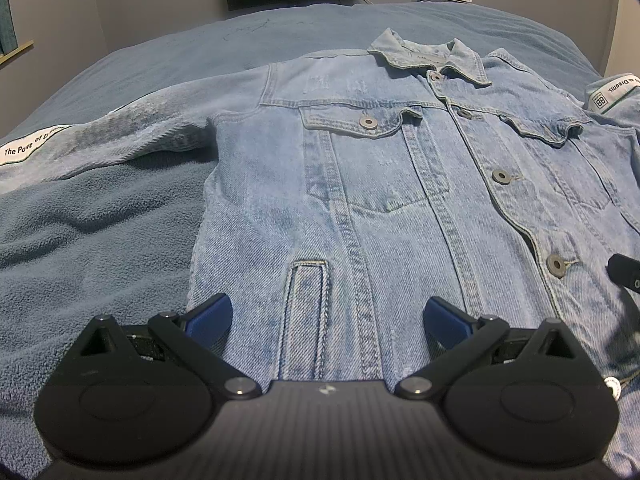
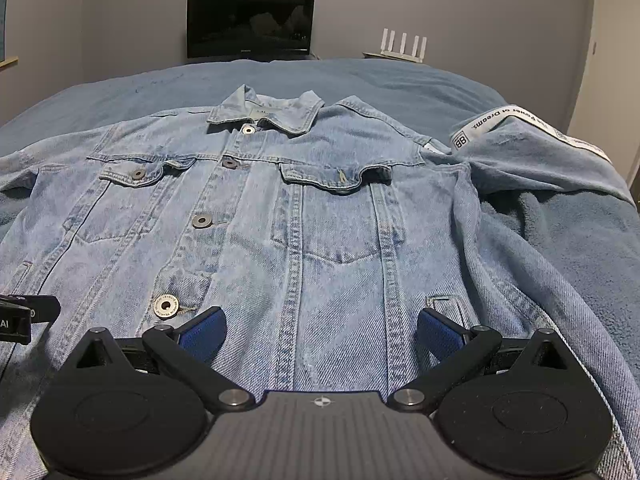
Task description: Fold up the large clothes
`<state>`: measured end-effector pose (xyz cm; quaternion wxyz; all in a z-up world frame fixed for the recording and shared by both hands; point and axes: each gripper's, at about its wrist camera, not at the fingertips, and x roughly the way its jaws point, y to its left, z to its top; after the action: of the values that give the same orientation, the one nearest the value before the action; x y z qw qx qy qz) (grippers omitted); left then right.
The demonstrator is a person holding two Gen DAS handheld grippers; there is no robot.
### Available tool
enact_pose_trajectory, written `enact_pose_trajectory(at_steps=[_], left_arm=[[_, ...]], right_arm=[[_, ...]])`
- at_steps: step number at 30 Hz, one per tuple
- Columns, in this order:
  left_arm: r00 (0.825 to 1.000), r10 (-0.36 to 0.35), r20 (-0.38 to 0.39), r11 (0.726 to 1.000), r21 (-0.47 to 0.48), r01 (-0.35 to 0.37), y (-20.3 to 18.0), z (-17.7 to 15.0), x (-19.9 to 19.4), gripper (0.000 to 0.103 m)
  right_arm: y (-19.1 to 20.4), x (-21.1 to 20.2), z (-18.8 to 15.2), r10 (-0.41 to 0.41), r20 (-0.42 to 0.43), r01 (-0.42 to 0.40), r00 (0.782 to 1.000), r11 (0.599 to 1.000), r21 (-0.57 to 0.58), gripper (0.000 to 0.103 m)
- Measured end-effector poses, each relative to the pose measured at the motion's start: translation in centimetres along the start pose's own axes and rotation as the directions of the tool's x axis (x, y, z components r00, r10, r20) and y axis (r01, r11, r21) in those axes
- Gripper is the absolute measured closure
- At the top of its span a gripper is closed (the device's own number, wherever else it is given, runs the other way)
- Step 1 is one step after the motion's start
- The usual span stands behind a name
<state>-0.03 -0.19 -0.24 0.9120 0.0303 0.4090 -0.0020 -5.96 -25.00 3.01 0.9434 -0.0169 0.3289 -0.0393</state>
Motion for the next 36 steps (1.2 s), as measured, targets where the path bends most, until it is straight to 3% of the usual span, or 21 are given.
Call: enact_pose_trajectory(at_steps=[36], left_arm=[[1.0, 0.0, -0.003, 1.0, 0.001, 0.0, -0.06, -0.01, 0.19, 0.0]], right_arm=[[0.22, 0.52, -0.16, 0.0, -0.016, 0.0, 1.0, 1.0, -0.011, 0.0]])
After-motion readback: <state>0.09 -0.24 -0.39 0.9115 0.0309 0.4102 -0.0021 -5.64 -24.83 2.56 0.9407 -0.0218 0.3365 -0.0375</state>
